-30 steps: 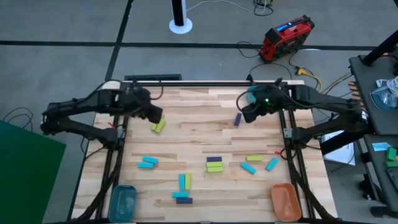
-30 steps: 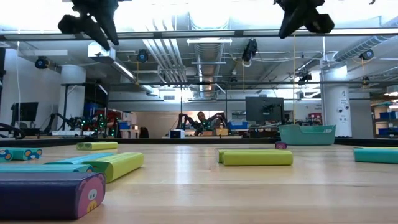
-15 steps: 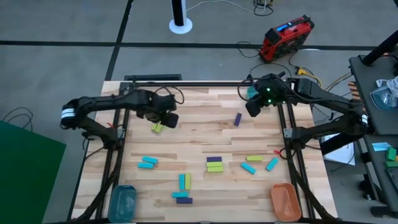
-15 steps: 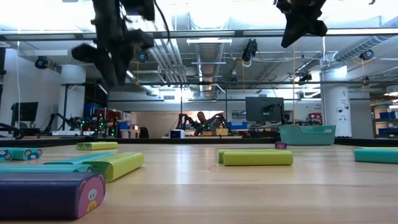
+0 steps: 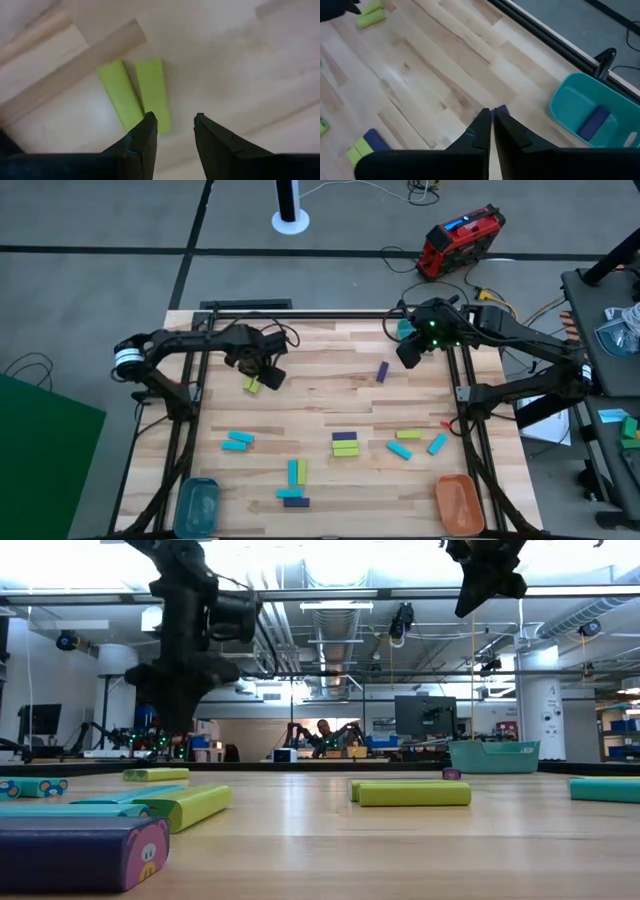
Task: Sort blocks
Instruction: Put the green block into the orange bin
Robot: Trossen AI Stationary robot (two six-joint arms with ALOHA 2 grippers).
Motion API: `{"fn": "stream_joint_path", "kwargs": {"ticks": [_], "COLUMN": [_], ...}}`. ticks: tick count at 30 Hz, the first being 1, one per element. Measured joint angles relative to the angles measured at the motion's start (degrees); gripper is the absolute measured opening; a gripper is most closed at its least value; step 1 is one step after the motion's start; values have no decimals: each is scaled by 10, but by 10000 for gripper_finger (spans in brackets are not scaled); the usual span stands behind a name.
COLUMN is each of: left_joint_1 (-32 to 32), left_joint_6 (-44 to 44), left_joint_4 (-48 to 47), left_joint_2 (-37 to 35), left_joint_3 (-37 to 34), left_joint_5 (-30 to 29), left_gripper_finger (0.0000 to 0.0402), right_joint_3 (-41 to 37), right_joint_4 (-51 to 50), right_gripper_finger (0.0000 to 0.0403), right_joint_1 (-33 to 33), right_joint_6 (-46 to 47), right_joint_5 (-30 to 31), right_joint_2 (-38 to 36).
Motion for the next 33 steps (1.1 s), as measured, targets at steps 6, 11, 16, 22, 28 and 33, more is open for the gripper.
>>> {"fn": "stream_joint_path", "kwargs": {"ticks": [6,11,16,22,28,33], "left_joint_1": [40,46,45,45,45,45], "left_joint_6": [34,50,51,62,66,66], "left_joint_4": [55,82,88,114,126,126], "left_joint_2": [1,14,31,41,42,42], "left_joint_3": [-35,-51,-68,-78,-79,-79], "left_joint_5": [-2,-4,-4,-4,-4,-4], "left_gripper_finger": [117,138,146,146,146,146], "right_joint_3": [0,0,0,0,0,0], "right_joint_4": [3,5,7,11,15,15], "right_gripper_finger": [12,12,12,12,12,12], "right_joint_1": [0,0,0,0,0,0], "right_joint_6": [26,42,58,69,79,89], "right_joint_5": [1,2,6,7,7,7], "right_joint_2": [0,0,0,0,0,0]}}
